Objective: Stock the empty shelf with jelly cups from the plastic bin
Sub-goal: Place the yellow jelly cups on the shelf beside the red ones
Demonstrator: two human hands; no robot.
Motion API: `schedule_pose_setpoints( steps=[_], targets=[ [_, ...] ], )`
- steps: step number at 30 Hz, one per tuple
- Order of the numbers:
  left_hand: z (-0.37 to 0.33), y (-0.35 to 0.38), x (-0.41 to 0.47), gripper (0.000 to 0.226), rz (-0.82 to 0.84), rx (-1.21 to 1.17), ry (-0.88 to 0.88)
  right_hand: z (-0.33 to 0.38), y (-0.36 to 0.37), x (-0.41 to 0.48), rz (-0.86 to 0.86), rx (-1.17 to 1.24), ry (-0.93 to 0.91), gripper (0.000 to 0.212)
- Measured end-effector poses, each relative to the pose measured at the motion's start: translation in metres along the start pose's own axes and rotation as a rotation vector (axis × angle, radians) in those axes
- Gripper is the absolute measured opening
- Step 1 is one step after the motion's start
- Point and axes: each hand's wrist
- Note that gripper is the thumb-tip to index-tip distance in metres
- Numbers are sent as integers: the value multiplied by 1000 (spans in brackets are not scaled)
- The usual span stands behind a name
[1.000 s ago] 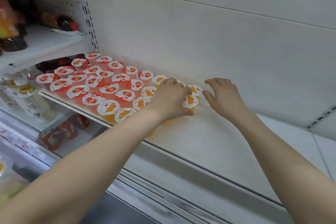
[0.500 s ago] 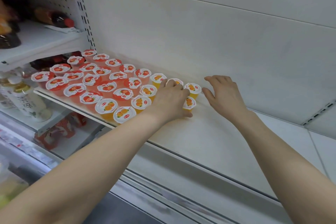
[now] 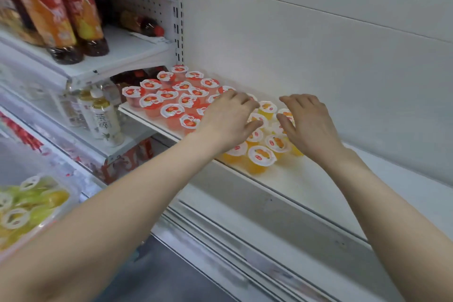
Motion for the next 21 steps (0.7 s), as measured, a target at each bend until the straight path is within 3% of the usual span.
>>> schedule_pose_setpoints(
  steps=[12,16,21],
  targets=[
    [178,-118,-127,48,-114,176,-131,221,52,30,-103,265,-253,44],
    [238,-152,-196,41,-129,254,-253,310,78,26,-67,393,-346,45],
    [295,-173,-295,42,-26,295,-485,409,116,9,-27,540,-436,40]
  ],
)
Point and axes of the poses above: each hand's wrist, its own x-axis towards the middle knuckle, its own y-axis out of the palm, z = x × y, and after that the axes turned 15 degrees about -z, right-handed
